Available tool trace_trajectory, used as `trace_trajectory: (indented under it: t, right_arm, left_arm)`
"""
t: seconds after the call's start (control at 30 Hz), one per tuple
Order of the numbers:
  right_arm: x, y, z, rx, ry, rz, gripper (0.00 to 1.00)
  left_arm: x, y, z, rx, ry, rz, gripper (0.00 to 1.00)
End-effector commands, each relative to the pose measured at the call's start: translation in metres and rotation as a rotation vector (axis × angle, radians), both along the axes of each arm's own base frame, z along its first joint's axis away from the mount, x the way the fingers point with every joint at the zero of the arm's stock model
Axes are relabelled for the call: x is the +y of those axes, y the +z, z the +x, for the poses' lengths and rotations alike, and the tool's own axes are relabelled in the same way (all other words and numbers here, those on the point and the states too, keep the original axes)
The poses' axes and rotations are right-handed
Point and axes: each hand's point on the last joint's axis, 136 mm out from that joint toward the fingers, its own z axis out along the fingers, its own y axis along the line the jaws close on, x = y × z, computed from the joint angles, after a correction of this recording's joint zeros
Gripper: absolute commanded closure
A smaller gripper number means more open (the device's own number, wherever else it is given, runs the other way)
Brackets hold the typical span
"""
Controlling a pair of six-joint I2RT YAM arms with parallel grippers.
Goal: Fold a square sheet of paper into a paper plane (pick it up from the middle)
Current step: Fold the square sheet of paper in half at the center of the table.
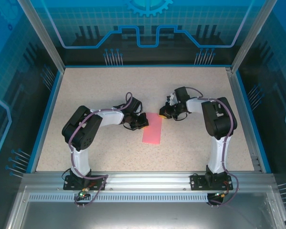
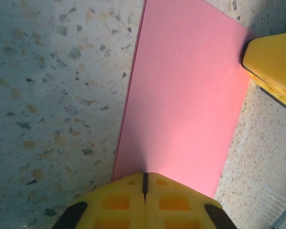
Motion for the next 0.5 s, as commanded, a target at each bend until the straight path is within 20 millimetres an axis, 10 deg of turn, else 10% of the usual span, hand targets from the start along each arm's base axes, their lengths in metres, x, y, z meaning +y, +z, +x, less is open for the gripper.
trace_trajectory:
  t: [0.0, 0.27, 0.47]
  right_arm:
    - [-0.015, -0.014, -0.005, 0.093, -0.024, -0.065, 0.93]
    - [-0.005, 0.032, 0.012, 0.009, -0.006, 0.01, 0.93]
    - [-0.004, 0.021, 0.016, 0.033, -0.014, 0.011, 0.93]
  left_arm:
    - [0.028, -0.052, -0.038, 0.146, -0.005, 0.176, 1.0]
    - [0.027, -0.051, -0.038, 0.144, -0.006, 0.181, 1.0]
    - [0.027, -0.051, -0.039, 0.144, -0.009, 0.184, 1.0]
